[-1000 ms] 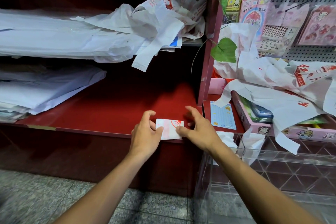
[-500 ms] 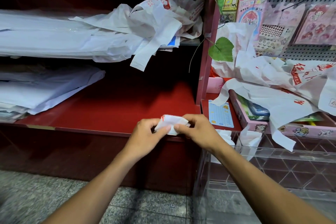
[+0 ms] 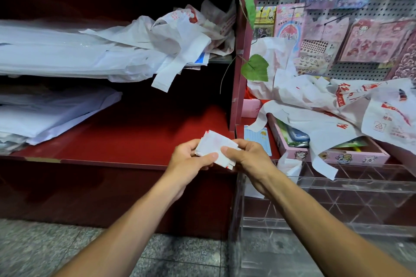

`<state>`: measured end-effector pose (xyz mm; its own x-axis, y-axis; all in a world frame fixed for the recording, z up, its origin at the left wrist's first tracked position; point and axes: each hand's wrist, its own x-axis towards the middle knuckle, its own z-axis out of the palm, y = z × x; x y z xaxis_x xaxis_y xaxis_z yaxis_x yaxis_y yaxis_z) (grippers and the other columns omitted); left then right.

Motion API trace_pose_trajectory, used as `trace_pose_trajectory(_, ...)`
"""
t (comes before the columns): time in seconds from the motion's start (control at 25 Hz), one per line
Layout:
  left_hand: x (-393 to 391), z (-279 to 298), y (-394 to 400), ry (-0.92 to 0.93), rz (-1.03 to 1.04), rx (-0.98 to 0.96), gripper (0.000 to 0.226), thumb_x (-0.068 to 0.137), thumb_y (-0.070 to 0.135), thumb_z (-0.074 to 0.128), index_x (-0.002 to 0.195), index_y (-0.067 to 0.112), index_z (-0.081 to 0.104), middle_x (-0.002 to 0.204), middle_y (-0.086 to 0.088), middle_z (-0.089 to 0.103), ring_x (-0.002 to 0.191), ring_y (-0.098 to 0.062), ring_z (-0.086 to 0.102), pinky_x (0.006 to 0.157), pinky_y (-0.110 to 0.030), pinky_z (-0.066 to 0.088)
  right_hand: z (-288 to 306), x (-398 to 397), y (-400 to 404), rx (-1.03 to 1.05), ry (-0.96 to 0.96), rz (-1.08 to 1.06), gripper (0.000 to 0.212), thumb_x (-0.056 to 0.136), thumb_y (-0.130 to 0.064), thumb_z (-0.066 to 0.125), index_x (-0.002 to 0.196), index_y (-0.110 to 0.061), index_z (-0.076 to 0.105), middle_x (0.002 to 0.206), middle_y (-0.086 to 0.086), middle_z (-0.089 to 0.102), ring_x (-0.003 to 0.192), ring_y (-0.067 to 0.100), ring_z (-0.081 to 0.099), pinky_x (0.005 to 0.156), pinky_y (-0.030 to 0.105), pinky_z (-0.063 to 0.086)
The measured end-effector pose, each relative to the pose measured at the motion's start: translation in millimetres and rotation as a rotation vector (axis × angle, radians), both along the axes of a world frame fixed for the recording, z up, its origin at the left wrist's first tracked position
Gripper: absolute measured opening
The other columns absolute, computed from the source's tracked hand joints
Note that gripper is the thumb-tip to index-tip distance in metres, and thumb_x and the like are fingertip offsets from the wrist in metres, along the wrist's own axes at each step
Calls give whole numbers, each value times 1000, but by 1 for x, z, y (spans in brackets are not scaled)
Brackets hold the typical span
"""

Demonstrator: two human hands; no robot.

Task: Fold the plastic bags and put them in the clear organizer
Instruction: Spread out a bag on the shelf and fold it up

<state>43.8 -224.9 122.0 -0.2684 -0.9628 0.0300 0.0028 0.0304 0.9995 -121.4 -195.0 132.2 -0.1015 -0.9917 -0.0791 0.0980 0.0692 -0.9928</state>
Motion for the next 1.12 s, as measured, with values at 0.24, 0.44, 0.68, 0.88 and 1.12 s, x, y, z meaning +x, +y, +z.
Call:
trace_pose_trajectory(0.24, -31, 2, 10, 65, 65, 11, 20, 99, 18, 56, 94, 10, 73, 78, -6, 70, 64, -11, 61, 52, -18, 47, 7, -20, 16, 23, -73, -34, 15, 87, -1, 67, 101, -7, 69, 83, 6, 73, 70, 15, 67, 60, 26, 54)
trace_pose_trajectory(0.44, -76, 6, 18, 137, 82, 52, 18, 90, 4, 64, 102, 16, 68, 82, 1, 72, 72, -7, 64, 64, -17, 51, 23, -58, 31, 75, -87, -219, 10, 93, -8, 63, 102, -10, 67, 82, 10, 73, 57, 19, 66, 46, 24, 52)
trace_pose_trajectory(0.68, -122, -12, 34, -678, -205, -764, 21, 92, 36, 62, 112, 32, 67, 135, 8, 49, 126, -10, 36, 103, -33, 28, 20, -153, 58, -185, 606, -649, 15, 84, -6, 67, 91, -19, 62, 79, 2, 68, 66, 17, 62, 59, 26, 50)
trace_pose_trajectory(0.88, -151, -30, 32, -983, -343, -689, 46, 94, 63, 43, 132, 41, 56, 164, 1, 12, 149, -13, 0, 119, -47, -3, 5, -175, 74, -317, 1159, -344, 27, 85, 3, 56, 104, -15, 64, 90, 4, 69, 77, 18, 58, 64, 26, 40)
trace_pose_trajectory(1.12, -159, -36, 22, -1082, -291, -572, 55, 93, 65, 42, 135, 32, 54, 162, -3, 16, 150, -17, 3, 117, -52, -7, -3, -170, 73, -308, 1424, -135, 33, 84, -3, 53, 115, -14, 57, 97, 15, 66, 94, 34, 56, 71, 40, 46)
